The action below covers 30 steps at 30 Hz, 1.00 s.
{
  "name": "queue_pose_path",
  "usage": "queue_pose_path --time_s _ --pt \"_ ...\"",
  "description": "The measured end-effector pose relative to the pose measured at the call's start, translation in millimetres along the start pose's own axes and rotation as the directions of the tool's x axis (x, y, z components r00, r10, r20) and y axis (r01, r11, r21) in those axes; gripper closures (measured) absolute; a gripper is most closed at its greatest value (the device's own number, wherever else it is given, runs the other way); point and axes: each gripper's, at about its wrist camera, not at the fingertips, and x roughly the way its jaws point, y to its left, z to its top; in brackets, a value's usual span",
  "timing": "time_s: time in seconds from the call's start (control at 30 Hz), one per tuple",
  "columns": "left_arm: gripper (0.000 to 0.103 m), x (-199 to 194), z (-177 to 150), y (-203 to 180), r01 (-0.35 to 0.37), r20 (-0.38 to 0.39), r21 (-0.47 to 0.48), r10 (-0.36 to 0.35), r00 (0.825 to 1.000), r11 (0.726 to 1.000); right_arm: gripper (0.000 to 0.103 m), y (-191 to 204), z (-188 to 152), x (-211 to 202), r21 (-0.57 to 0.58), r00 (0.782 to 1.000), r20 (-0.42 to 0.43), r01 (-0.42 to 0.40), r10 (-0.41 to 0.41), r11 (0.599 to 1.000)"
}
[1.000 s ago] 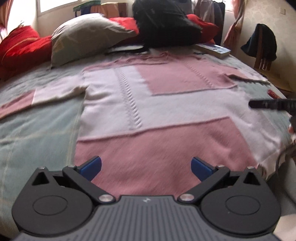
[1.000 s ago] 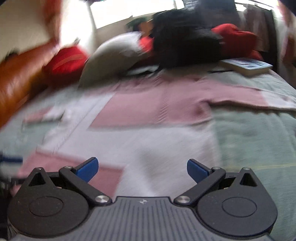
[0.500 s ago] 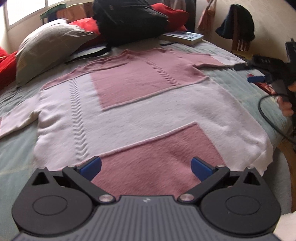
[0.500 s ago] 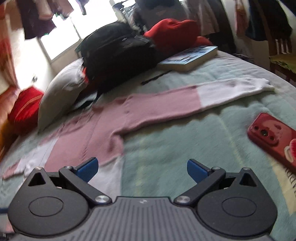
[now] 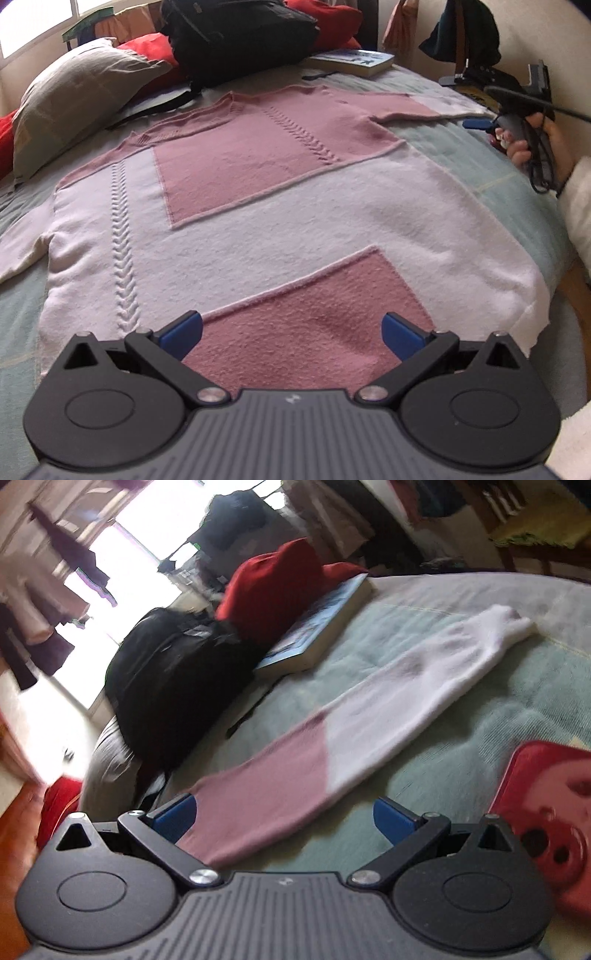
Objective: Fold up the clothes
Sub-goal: 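Reach the right gripper to the white sleeve cuff and grasp it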
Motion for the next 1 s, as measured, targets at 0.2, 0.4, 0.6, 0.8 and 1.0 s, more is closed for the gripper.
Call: queue_pose_path --time_s 0.2,0.4,0.6,0.8,1.0 --pt "0.001 3.4 0.1 3.4 -0.035 0.007 0.005 0.035 0.999 0.999 0.000 -3.5 7.9 19.6 -0.003 0.998 0.045 0.047 -0.046 0.999" --pt "0.001 10.6 -0.1 5.7 -0.029 -0.008 -0.005 0.029 1.000 1.000 0.000 -4.4 2.2 40.9 0.003 0.998 0.049 0.042 -0.042 0.999" --pt "0.001 13.2 -1.9 8.9 -0.034 -0.016 -0.010 0.034 0.999 0.999 0.000 -9.3 7.7 49.9 0.005 0.994 0.105 0.015 -0.015 1.000" --pt "0.001 15.2 -4.1 11.7 -0.047 -0.026 -0.017 0.047 0.999 0.999 0.000 -16.6 24.1 66.3 -0.008 0.992 0.128 0.000 0.001 1.000" --pt "0.001 12.8 -5.6 14.8 -0.063 -0.031 -0.028 0.062 0.998 0.998 0.000 -18.7 39.9 73.2 0.029 0.987 0.161 -0.014 0.009 0.999"
